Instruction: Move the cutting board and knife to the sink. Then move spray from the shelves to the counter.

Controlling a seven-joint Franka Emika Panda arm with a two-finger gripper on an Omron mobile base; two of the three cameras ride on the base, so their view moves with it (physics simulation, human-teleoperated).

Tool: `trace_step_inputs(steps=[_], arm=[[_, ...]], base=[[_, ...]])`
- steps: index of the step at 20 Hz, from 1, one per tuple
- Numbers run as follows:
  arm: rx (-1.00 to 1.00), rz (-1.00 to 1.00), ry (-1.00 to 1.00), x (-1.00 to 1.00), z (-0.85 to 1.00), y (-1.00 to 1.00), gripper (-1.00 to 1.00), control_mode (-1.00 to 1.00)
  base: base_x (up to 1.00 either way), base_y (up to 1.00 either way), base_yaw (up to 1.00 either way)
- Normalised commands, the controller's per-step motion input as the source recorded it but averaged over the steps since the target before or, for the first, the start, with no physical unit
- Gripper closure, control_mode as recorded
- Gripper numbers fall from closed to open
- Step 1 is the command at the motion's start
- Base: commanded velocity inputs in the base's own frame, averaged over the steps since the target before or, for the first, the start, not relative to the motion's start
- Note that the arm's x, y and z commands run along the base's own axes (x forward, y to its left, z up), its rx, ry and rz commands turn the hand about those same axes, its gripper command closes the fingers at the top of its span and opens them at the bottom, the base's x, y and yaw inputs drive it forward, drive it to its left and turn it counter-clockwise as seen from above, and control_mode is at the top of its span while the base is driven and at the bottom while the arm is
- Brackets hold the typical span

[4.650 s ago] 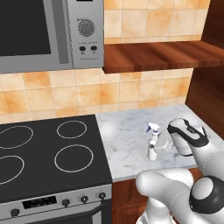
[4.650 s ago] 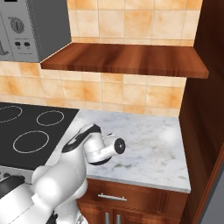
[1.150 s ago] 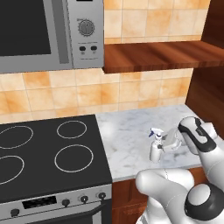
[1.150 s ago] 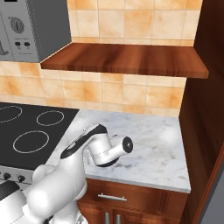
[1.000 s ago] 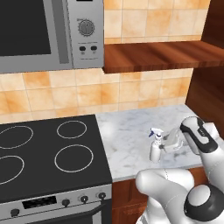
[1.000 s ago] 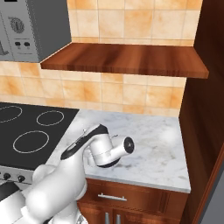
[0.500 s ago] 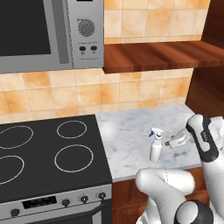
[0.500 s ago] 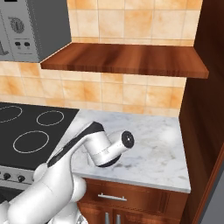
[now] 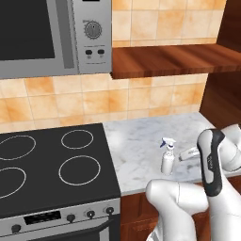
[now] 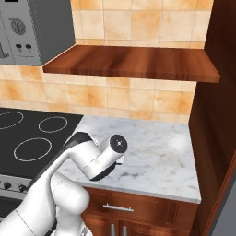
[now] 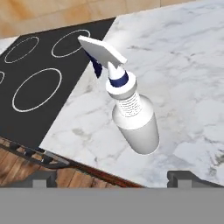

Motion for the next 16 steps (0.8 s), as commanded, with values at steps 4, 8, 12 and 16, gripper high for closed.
trace_step_inputs(steps=[4, 8, 12, 16], arm=[[0.00, -0.16, 0.21, -0.45, 0.08, 0.03, -1.00, -1.00], [0.00, -0.16, 0.20, -0.46, 0.07, 0.00, -1.00, -1.00], [0.00, -0.16, 0.10, -0.47, 0.05, 0.00, -1.00, -1.00], [0.00, -0.12, 0.03, -0.43, 0.06, 0.00, -1.00, -1.00]], base=[[0.00, 0.00, 0.00], [0.00, 0.00, 0.00], [0.00, 0.00, 0.00], [0.00, 0.00, 0.00]])
